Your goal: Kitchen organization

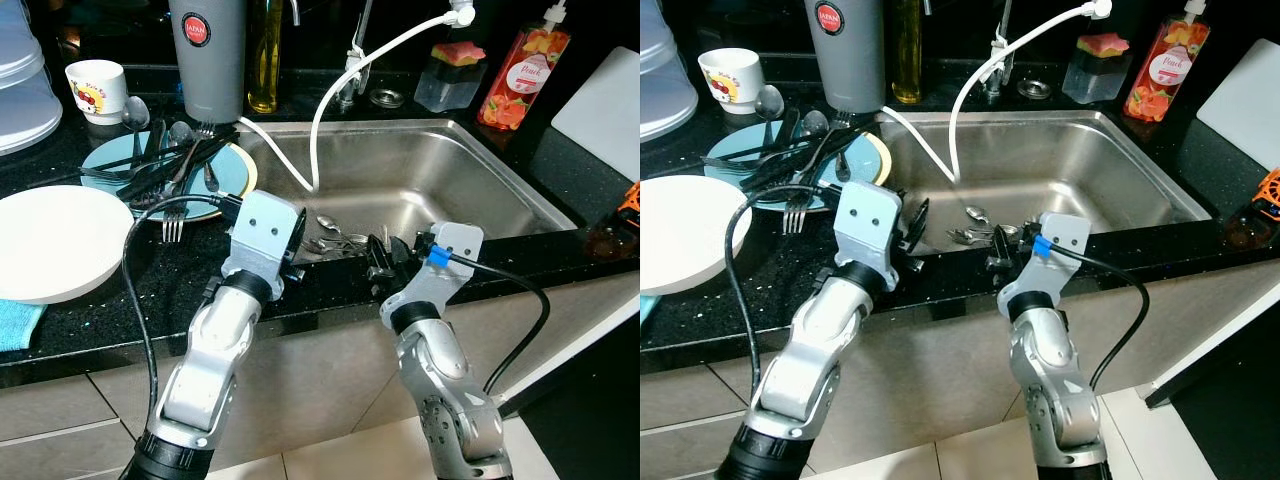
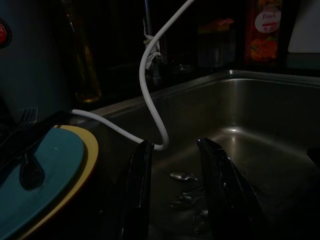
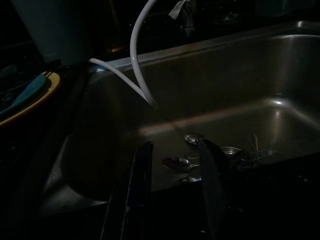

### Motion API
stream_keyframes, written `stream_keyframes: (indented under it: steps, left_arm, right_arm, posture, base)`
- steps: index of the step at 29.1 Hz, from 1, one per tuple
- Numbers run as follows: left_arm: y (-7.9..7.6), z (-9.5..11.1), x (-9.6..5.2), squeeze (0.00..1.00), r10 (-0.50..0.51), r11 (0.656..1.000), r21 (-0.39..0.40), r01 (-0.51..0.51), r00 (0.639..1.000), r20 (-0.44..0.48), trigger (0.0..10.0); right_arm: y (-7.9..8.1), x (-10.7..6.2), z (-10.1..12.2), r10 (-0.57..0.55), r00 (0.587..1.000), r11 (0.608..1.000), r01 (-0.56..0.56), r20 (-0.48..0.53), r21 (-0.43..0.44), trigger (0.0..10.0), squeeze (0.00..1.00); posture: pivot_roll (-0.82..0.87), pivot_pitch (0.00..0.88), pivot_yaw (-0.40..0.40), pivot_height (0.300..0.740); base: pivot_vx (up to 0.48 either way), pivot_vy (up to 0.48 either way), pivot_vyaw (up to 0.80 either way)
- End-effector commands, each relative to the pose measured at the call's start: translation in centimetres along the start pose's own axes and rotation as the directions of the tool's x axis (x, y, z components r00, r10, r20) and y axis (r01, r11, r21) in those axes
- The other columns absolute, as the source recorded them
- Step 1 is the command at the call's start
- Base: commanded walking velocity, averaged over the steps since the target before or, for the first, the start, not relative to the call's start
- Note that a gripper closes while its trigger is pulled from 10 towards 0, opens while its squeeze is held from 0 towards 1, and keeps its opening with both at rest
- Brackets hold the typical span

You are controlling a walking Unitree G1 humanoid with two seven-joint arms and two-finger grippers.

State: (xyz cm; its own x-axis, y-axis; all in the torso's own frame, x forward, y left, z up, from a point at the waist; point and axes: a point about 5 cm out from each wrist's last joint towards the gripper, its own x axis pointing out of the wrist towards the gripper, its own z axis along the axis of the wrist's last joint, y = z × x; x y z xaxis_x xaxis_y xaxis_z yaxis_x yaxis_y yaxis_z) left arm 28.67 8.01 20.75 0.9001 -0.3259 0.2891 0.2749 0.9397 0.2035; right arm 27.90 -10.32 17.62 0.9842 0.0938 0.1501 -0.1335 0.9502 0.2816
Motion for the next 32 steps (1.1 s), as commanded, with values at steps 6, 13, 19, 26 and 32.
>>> stream_keyframes:
  steps: [6,13,19,26,32]
  left_arm:
    - [-0.62,0.40,0.11,0.00,-0.011,1.000,-0.011,0.011,1.000,0.013,10.0]
    - [-0.86,0.38,0.12,0.00,-0.014,1.000,-0.010,0.014,1.000,0.014,10.0]
    - [-0.85,0.26,0.13,0.00,-0.013,1.000,-0.009,0.013,1.000,0.010,10.0]
    - [-0.86,0.17,0.13,0.00,-0.015,1.000,-0.008,0.015,1.000,0.004,10.0]
    - [-0.85,0.14,0.13,0.00,-0.014,1.000,-0.007,0.014,1.000,0.002,10.0]
  right_arm:
    - [0.74,0.16,-0.31,0.003,1.000,0.999,-0.003,-0.004,0.042,10.0,0.00]
    - [0.78,0.15,-0.34,0.008,1.000,0.999,-0.007,-0.006,0.039,10.0,0.00]
    - [0.81,0.20,-0.32,0.010,1.000,0.999,-0.010,-0.007,0.038,10.0,0.00]
    - [0.85,0.16,-0.36,0.008,1.000,0.999,-0.007,-0.008,0.039,10.0,0.00]
    - [0.82,0.10,-0.40,0.004,1.000,0.999,-0.004,-0.009,0.041,10.0,0.00]
  posture:
    - [0.21,0.047,-0.108,0.740]
    - [0.21,0.043,-0.114,0.740]
    - [0.21,0.043,-0.114,0.740]
    - [0.21,0.047,-0.110,0.740]
    - [0.21,0.048,-0.108,0.740]
  base:
    - [0.000,0.000,0.00]
    - [-0.076,0.000,0.00]
    - [-0.281,0.000,0.00]
    - [-0.331,0.000,0.00]
    - [-0.386,0.000,0.00]
